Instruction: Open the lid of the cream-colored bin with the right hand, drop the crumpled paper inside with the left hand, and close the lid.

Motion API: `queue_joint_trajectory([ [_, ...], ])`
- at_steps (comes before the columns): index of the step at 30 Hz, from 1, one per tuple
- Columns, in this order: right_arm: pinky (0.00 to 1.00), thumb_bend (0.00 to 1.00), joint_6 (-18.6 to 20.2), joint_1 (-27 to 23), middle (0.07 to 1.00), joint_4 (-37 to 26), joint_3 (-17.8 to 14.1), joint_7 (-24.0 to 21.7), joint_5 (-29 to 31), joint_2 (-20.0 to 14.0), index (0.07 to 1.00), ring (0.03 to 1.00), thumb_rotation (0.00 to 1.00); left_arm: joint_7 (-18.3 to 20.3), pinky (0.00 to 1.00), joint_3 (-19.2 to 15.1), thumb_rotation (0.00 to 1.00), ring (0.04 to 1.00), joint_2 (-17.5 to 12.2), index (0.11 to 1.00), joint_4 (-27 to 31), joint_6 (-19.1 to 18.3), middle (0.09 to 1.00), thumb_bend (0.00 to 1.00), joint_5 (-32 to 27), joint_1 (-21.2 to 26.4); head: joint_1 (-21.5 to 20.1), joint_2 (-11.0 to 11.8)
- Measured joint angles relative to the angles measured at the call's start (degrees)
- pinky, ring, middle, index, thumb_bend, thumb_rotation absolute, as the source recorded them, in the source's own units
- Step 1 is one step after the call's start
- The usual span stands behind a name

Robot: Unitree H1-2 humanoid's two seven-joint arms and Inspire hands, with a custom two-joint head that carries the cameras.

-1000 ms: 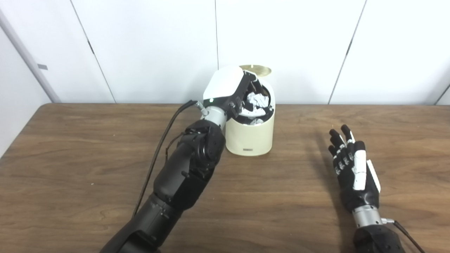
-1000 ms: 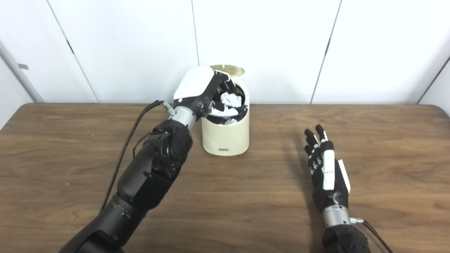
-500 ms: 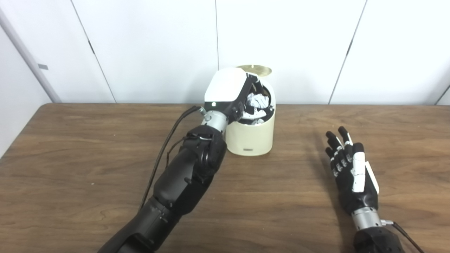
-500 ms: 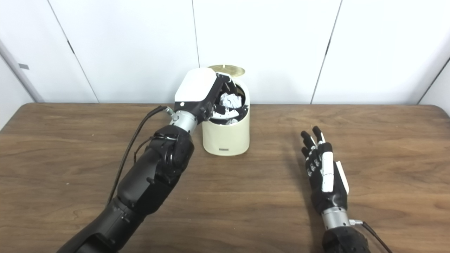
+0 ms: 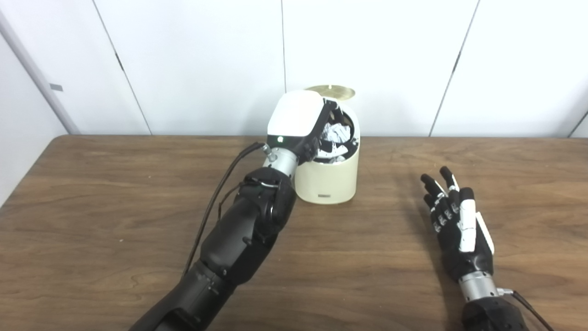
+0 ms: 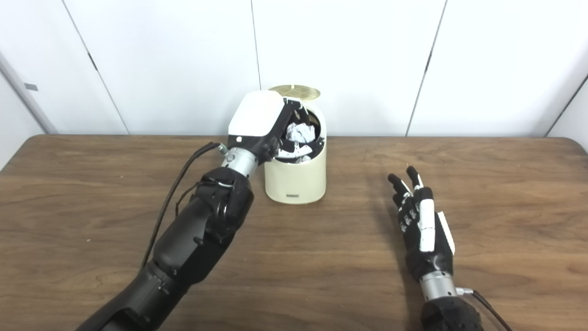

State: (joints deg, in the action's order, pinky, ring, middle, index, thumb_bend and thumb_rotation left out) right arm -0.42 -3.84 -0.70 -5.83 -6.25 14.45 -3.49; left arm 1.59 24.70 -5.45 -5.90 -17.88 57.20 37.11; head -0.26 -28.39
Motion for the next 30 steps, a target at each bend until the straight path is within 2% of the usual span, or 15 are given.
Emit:
queue_joint_trajectory([
  [11,1.0,0.58,0.5,0.4,0.869,-0.4,0.4,-0.4,0.3,-0.4,0.951,0.991,1.0,0.2,0.28,0.0,0.0,0.41,0.9,0.557,0.1,-3.4,0.49,0.47,2.6,-0.2,0.2,0.0],
  [19,1.0,0.59,0.8,0.4,0.872,-0.5,0.8,-0.5,0.4,-0.8,0.948,0.99,1.0,1.0,0.27,0.0,0.0,0.411,1.2,0.568,0.2,-3.9,0.498,0.47,3.2,-0.2,0.1,0.2],
  [30,1.0,0.58,0.8,0.6,0.858,-0.6,0.8,-0.6,1.2,-0.9,0.937,0.967,1.0,2.1,0.31,-0.2,0.0,0.453,1.4,0.557,0.7,-5.1,0.529,0.47,3.5,-0.2,0.2,0.2],
])
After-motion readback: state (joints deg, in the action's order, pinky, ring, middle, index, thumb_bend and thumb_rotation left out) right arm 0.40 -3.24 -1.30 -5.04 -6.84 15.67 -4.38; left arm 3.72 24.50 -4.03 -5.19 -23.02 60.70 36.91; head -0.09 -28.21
